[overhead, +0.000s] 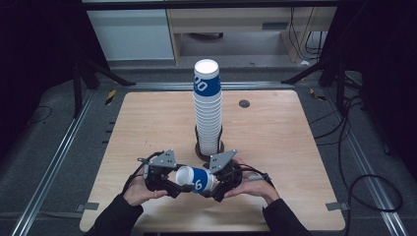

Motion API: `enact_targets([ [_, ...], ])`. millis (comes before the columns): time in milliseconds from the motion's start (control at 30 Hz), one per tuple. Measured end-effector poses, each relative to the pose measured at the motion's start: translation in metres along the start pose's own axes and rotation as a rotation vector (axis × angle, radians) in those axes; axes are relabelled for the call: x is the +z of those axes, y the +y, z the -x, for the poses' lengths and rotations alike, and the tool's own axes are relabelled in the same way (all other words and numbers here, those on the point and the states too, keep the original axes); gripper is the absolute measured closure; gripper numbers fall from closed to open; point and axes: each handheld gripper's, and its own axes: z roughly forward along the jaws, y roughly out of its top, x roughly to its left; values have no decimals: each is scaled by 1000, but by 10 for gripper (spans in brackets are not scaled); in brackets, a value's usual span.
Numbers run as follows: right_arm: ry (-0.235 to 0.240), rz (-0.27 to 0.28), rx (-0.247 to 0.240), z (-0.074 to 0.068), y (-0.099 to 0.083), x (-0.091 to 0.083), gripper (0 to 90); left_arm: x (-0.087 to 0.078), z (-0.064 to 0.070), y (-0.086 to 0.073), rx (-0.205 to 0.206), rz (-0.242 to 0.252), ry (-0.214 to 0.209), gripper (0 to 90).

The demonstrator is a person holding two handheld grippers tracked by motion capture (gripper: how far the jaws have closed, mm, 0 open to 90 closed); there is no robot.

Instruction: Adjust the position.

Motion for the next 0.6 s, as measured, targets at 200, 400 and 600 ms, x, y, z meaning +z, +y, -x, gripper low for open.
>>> enact_targets([
  [200,-5,19,12,2,-2,-3,77,-5,-2,0,-5,34,2,269],
  [400,9,32,23,3,-4,0,76,-4,0,1,-4,58,-15,270],
  [600,25,34,8,0,-4,7,93,-3,3,2,2,70,-31,270],
])
